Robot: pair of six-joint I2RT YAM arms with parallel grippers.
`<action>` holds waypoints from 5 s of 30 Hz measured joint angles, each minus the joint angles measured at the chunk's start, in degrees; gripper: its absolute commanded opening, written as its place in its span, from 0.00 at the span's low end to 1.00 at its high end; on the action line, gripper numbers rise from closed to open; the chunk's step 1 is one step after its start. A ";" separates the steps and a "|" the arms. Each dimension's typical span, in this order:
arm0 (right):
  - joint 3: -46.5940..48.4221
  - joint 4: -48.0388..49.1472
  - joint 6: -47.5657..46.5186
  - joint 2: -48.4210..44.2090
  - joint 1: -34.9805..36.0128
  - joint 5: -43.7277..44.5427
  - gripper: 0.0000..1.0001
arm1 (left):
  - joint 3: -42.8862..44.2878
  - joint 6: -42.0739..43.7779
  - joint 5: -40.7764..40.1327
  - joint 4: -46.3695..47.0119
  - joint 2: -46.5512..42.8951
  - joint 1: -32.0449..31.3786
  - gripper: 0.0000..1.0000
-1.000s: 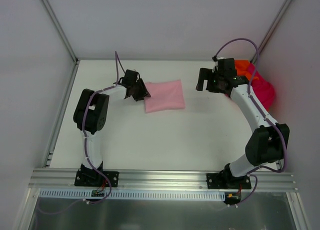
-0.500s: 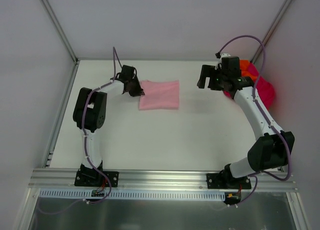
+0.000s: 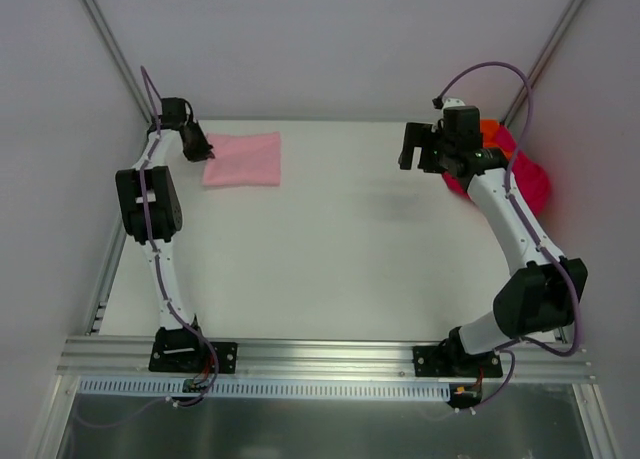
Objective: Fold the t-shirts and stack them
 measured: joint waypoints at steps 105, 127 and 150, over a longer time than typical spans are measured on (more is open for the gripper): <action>-5.16 16.28 2.99 2.21 4.52 -14.75 1.00 | 3.87 -4.20 -18.23 -2.01 -3.39 4.90 0.03; -4.20 14.23 6.25 2.01 4.68 -5.33 1.00 | -41.57 -5.20 -12.98 4.96 -45.79 -23.82 0.77; 2.38 -2.23 3.23 -0.44 -10.43 22.75 1.00 | -20.35 -2.91 -8.28 6.14 -30.38 -34.58 0.99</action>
